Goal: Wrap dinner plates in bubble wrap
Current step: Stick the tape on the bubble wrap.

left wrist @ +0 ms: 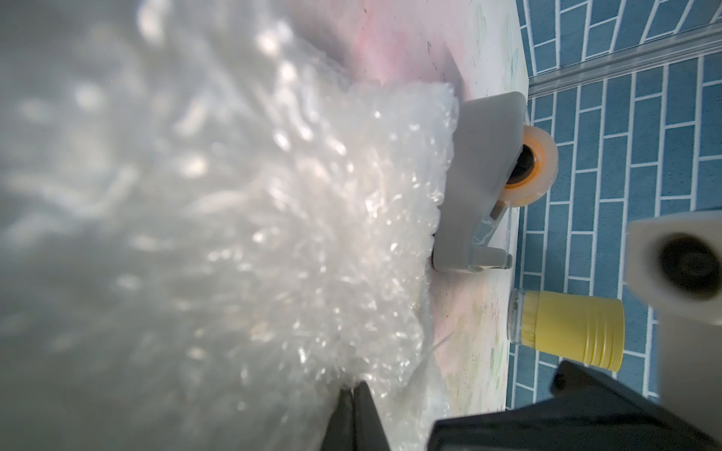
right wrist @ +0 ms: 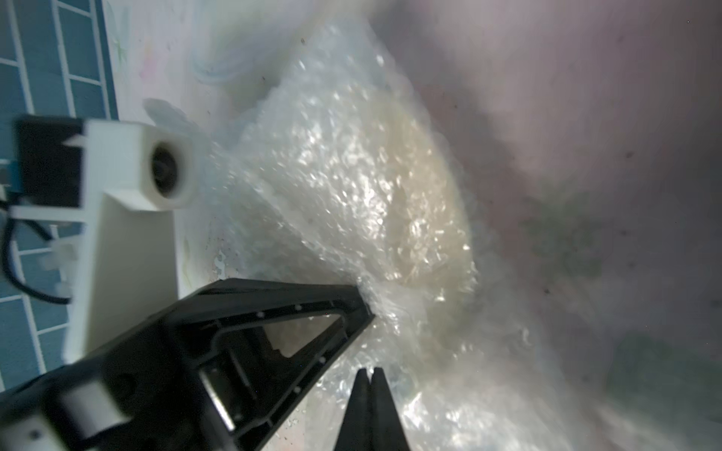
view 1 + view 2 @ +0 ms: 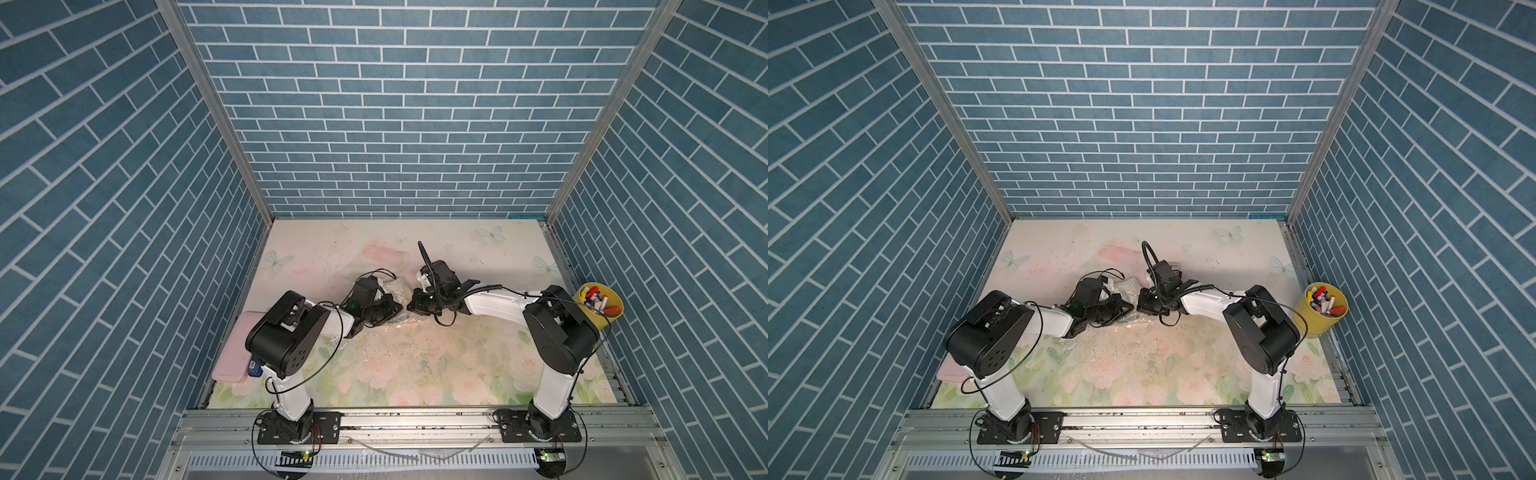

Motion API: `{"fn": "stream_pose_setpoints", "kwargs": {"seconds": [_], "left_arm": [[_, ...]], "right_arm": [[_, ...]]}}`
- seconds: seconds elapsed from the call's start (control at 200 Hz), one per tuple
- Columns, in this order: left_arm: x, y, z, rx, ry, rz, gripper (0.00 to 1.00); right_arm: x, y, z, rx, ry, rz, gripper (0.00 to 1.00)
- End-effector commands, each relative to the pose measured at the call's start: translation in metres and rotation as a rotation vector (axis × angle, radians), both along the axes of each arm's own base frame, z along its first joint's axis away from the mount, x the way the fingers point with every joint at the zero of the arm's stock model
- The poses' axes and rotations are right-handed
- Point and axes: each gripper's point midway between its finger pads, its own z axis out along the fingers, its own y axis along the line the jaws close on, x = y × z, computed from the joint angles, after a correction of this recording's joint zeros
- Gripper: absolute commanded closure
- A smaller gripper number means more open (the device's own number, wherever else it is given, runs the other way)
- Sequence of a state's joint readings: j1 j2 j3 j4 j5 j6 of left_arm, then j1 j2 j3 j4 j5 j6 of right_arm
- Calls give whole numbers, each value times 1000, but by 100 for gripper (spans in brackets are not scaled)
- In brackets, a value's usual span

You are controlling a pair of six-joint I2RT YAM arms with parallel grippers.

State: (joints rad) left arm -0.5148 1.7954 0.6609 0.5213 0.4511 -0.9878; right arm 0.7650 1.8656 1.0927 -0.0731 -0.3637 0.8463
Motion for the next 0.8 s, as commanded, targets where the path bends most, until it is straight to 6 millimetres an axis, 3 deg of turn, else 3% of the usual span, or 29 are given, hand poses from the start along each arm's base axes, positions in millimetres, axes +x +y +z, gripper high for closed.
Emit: {"fn": "stream_pose_setpoints", "kwargs": {"seconds": [0.0, 0.1, 0.31, 0.49, 0.67, 0.795], "left_arm": [[-53, 38, -76, 206, 277, 20, 94], [-52, 37, -75, 206, 274, 20, 94], [-53, 38, -76, 207, 276, 19, 94], [-54, 37, -80, 209, 285, 14, 94], [-54, 37, -80, 211, 284, 10, 94], [-55, 37, -81, 216, 287, 6, 94]], "right_arm": [[-17, 0, -31, -33, 91, -6, 100], [-15, -6, -32, -73, 94, -22, 100], [-6, -5, 8, -45, 12, -33, 100], [13, -2, -7, -86, 30, -19, 100], [38, -14, -24, -120, 50, -50, 100], [53, -20, -23, -111, 49, -68, 100]]}}
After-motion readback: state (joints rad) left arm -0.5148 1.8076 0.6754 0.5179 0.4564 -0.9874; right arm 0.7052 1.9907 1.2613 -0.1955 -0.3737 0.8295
